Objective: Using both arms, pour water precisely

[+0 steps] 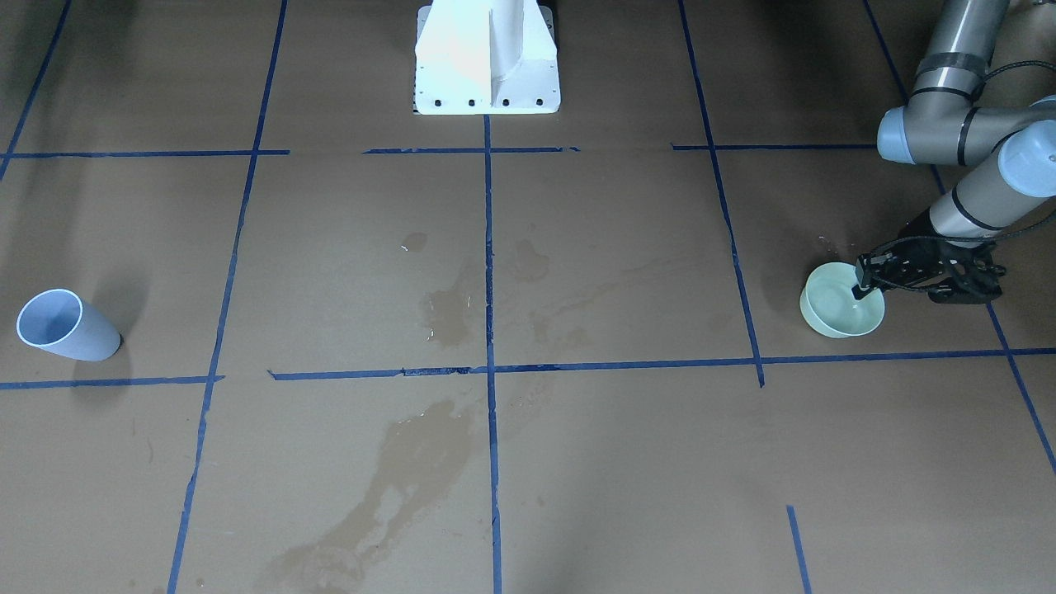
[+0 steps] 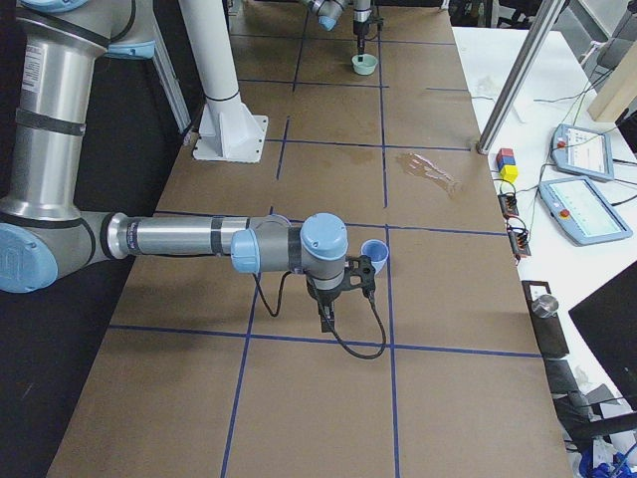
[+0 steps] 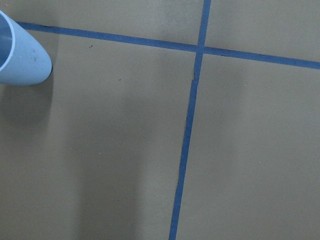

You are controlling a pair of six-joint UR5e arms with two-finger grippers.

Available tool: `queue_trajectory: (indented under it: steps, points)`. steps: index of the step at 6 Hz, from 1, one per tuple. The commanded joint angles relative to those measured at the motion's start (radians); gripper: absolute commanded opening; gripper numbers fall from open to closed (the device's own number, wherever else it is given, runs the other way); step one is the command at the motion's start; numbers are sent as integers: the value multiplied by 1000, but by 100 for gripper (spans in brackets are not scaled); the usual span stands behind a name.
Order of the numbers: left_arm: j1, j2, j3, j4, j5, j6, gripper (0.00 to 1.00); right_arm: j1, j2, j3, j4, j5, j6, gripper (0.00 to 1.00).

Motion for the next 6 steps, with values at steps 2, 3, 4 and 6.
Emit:
queue_trajectory:
  steps: [2, 3, 4, 6]
  points:
    - [-7, -123, -43, 58, -63, -97, 0, 0, 0, 2, 0, 0, 0, 100]
    - [-4, -204, -45, 74, -61, -155, 0, 0, 0, 2, 0, 0, 0, 100]
    - [30, -292, -41, 75, -57, -229, 0, 0, 1, 2, 0, 0, 2, 100]
    - [180, -416, -31, 94, 77, -398, 0, 0, 1, 5, 0, 0, 3, 100]
